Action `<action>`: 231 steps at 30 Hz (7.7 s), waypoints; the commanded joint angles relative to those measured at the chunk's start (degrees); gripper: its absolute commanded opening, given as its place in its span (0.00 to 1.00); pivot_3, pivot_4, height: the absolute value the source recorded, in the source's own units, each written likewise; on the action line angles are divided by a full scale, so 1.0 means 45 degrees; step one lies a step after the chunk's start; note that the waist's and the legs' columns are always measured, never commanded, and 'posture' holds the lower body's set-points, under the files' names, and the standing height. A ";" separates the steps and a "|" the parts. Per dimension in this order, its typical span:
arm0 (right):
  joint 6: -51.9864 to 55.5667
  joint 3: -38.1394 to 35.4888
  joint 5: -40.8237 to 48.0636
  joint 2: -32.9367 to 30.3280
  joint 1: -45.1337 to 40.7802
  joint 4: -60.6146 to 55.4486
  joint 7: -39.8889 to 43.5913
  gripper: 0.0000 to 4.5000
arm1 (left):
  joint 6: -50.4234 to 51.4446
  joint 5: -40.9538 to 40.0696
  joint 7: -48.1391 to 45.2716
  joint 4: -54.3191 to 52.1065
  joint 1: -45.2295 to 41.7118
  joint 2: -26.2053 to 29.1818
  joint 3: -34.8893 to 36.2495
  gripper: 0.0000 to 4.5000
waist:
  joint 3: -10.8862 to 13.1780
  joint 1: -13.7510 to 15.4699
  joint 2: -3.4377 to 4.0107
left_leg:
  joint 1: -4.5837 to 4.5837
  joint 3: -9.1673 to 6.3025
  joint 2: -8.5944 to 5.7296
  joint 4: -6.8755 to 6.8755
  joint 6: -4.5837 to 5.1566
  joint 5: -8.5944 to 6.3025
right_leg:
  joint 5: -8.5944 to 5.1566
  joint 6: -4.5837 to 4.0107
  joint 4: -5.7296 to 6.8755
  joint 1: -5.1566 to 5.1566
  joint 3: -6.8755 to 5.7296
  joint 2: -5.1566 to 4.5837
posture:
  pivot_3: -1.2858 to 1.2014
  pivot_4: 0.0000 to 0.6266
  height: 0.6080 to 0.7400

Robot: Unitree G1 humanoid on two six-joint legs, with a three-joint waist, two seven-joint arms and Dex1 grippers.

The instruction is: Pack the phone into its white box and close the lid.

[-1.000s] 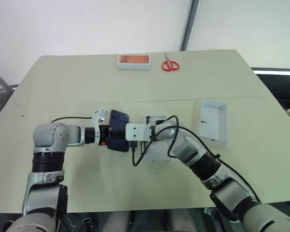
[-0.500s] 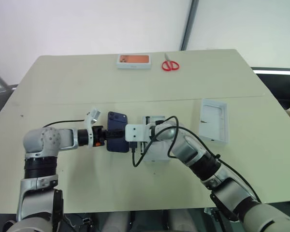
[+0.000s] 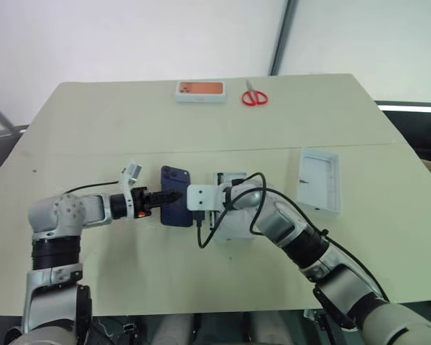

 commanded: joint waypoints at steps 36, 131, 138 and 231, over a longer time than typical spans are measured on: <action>0.2655 -0.4125 0.6970 -0.1779 0.1819 -0.4393 0.2490 0.63 | 0.1347 -0.4299 0.2619 0.0603 0.0044 -0.1705 0.5172 0.00 | 0.0023 0.0069 -0.0032 | -0.0070 -0.0009 -0.0008 0.0028 0.0005 -0.0002 | 0.0002 0.0000 0.0001 -0.0002 -0.0012 -0.0013 | 0.52 0.24 1.00; 0.3407 -0.2370 0.6846 -0.3655 0.2467 -0.5968 0.2179 0.99 | 0.1357 -0.6547 0.4265 -0.0504 0.0622 -0.2060 0.3296 0.00 | 0.0071 0.0101 -0.0113 | -0.0075 -0.0002 -0.0012 0.0042 0.0007 -0.0003 | 0.0002 0.0000 -0.0003 0.0007 -0.0018 -0.0031 | 0.52 0.24 1.00; 0.3251 -0.4840 0.8315 -0.4942 0.3041 -0.6302 0.2369 0.99 | 0.1028 -0.5682 0.2919 0.0309 -0.0003 -0.1361 0.1706 0.00 | 0.0074 0.0173 -0.0120 | -0.0076 -0.0002 -0.0014 0.0040 0.0009 -0.0003 | 0.0001 -0.0001 -0.0005 0.0009 -0.0021 -0.0034 | 0.52 0.24 1.00; -0.2019 -0.5501 0.5229 -0.6701 0.5407 -0.3264 0.1155 0.01 | -0.4121 0.2063 -0.0670 0.0375 -0.0973 -0.3388 -0.5587 0.00 | 0.0076 0.0455 -0.0113 | -0.0066 -0.0011 -0.0042 0.0093 0.0030 -0.0009 | 0.0000 0.0006 -0.0008 0.0074 -0.0046 -0.0056 | 0.52 0.24 1.00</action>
